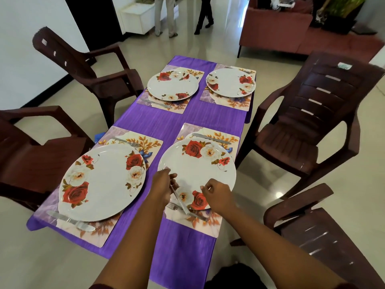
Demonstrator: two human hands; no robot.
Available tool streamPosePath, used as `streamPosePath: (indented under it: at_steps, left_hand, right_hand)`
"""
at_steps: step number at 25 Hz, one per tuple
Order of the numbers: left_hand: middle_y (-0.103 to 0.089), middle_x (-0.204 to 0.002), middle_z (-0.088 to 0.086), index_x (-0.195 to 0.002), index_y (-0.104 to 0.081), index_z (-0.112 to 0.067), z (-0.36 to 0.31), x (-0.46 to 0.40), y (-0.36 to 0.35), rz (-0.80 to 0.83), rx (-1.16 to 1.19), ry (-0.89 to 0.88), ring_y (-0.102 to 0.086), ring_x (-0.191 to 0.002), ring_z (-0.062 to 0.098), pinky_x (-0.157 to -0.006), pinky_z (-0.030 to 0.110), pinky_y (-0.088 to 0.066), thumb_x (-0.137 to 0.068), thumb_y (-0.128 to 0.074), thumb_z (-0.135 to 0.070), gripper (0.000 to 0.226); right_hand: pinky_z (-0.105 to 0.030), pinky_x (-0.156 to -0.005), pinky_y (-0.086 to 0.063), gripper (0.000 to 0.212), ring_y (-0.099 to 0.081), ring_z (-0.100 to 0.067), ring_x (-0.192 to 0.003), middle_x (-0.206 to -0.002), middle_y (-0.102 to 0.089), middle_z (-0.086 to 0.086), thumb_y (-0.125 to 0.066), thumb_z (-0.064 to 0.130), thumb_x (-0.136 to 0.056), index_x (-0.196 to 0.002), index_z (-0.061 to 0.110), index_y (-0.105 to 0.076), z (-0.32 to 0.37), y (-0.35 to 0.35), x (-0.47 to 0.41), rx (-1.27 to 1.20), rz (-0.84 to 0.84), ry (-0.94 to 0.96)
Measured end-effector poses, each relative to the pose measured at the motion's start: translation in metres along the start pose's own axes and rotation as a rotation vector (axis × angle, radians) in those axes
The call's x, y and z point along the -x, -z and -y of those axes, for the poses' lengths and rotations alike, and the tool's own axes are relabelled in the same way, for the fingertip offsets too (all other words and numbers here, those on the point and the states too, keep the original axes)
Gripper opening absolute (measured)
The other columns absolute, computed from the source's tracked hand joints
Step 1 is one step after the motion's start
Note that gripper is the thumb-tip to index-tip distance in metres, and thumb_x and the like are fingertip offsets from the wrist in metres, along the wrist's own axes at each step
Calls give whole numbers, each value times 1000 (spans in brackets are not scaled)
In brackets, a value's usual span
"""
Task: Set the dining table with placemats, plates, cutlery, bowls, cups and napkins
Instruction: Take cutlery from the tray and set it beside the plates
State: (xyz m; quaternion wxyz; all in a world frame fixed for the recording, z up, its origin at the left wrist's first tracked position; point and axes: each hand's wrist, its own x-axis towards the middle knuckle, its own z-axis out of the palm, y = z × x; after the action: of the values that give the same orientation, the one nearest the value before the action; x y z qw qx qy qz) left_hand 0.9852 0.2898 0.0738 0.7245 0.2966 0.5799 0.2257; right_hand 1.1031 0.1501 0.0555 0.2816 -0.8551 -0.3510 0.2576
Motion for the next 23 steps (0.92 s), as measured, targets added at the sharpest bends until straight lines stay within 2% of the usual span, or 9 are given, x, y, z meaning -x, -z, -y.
streamPosePath:
  at_steps: [3,5,6,9,13,15,17,20,23]
  left_hand:
    - [-52,-76,8,-96,-52,-8,-2,-1,-26,-9,63,-25,-44,-59,15,-47,26,-47,-101,-48,-17,11]
    - [-49,-77,8,-97,-53,-9,-2,-1,-43,-32,97,-15,-44,-62,14,-49,27,-49,-99,-52,-19,10]
    - [-47,-78,8,-101,-52,-10,-3,-1,-55,-29,114,-4,-44,-65,15,-53,30,-50,-99,-53,-20,10]
    - [-46,-88,11,-113,-49,-13,-1,-2,-95,-8,170,17,-45,-72,17,-62,36,-52,-98,-51,-21,17]
    - [-50,-113,13,-128,-52,-16,-1,3,-153,63,174,-56,-51,-85,20,-62,38,-57,-98,-52,-24,31]
    - [-49,-127,16,-134,-50,-15,4,8,-173,87,165,-62,-55,-101,26,-75,45,-59,-99,-51,-24,35]
    - [-45,-138,19,-139,-45,-13,9,12,-187,109,175,-33,-53,-116,32,-93,52,-53,-100,-50,-20,40]
    - [-50,-133,14,-133,-46,-14,4,18,-197,151,79,-72,-58,-107,29,-94,51,-52,-100,-48,-16,33]
    - [-56,-125,13,-125,-51,-14,-12,16,-195,151,-5,-94,-63,-99,28,-88,46,-56,-99,-51,-18,26]
  right_hand:
    - [-26,-68,-41,25,-59,-16,-80,-90,-68,-2,-57,37,-94,-89,14,-65,-5,6,-16,-83,98,-61]
    - [-33,-71,-50,31,-64,-19,-80,-88,-70,-4,-55,42,-94,-87,14,-64,-12,12,-23,-189,188,-130]
    - [-35,-70,-53,34,-66,-20,-75,-84,-71,-5,-53,45,-95,-86,13,-63,-15,19,-27,-284,226,-175]
    - [-24,-52,-46,42,-62,-15,-58,-74,-68,-5,-47,48,-97,-91,10,-63,-26,51,-41,-506,335,-300]
    - [-22,-52,-45,46,-60,-13,-57,-80,-68,-5,-46,50,-97,-100,8,-64,-54,98,-61,-497,373,-237]
    - [-22,-53,-46,44,-61,-12,-58,-82,-70,-6,-49,48,-97,-104,8,-64,-72,117,-66,-514,416,-225]
    - [-21,-55,-47,40,-63,-13,-62,-87,-72,-10,-53,46,-96,-106,9,-65,-85,131,-69,-559,486,-236]
    - [-22,-57,-47,28,-63,-15,-66,-87,-74,-10,-64,35,-92,-102,9,-68,-88,139,-69,-680,536,-241]
    - [-21,-55,-44,20,-57,-11,-60,-76,-69,-5,-72,25,-87,-97,8,-71,-76,140,-73,-756,462,-241]
